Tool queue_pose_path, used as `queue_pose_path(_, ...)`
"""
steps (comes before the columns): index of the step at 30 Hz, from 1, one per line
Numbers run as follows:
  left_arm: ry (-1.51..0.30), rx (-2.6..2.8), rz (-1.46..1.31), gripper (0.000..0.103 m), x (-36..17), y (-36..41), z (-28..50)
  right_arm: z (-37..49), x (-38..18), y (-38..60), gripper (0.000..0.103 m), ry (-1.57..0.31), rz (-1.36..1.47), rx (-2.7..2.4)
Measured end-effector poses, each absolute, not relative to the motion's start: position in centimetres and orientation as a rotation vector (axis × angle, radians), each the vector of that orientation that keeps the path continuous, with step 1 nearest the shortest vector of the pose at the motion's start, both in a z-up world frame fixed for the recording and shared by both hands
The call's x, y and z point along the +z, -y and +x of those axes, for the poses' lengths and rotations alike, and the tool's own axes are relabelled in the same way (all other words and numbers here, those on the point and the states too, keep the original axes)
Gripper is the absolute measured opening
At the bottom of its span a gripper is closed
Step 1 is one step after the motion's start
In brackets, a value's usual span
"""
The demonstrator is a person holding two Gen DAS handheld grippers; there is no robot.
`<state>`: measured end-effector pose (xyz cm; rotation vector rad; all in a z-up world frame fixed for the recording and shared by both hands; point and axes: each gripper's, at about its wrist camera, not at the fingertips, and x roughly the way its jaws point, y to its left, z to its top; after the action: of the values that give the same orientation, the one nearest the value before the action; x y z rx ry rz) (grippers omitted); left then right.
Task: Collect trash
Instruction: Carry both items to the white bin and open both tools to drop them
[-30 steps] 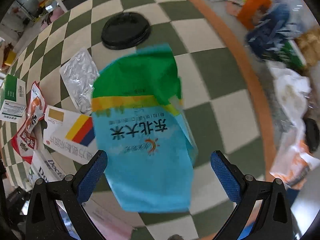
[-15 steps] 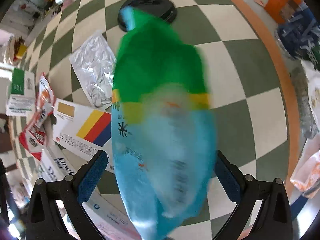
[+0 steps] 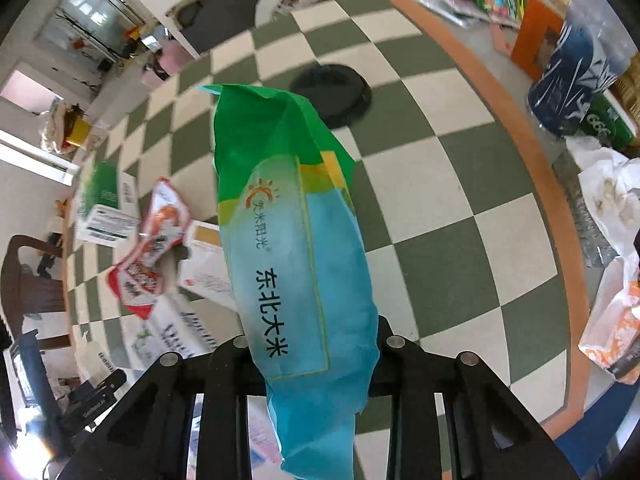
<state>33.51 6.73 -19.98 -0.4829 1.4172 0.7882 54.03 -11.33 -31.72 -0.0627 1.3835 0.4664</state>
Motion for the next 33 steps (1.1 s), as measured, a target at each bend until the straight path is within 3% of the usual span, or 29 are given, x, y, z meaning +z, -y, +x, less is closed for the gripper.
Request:
queue_pose_path(5, -1.316, 0.721, -0.448, 0.078, -13.4, -6.6, 31.2, 50.1, -27.7, 12.0, 0.030, -1.334, -0.036, 0.510)
queue_pose_path(11, -1.198, 0.602, -0.370, 0.078, -10.0, -4.4, 24.1, 41.1, -23.5, 13.4, 0.030, -1.273, 0.003, 0.544)
queue_pose_path(18, -1.195, 0.494, -0.322, 0.078, -17.0, -2.5, 12.1, 25.1, -22.6, 14.4, 0.030, -1.252, 0.059, 0.520)
queue_pose_path(24, -1.307, 0.410, -0.378, 0.078, -22.4, 0.1, 4.8, 13.8, -26.7, 14.2, 0.030, -1.388, 0.043, 0.501)
queue_pose_path(30, -1.456, 0.387, -0.506, 0.078, -32.1, 0.0, 0.5, 6.8, -35.9, 14.6, 0.030, -1.588, -0.003, 0.477)
queue_pose_path(33, -1.524, 0.380, -0.565, 0.078, -39.0, -0.7, 0.1, 5.4, -43.4, 14.4, 0.030, -1.693, -0.010, 0.466)
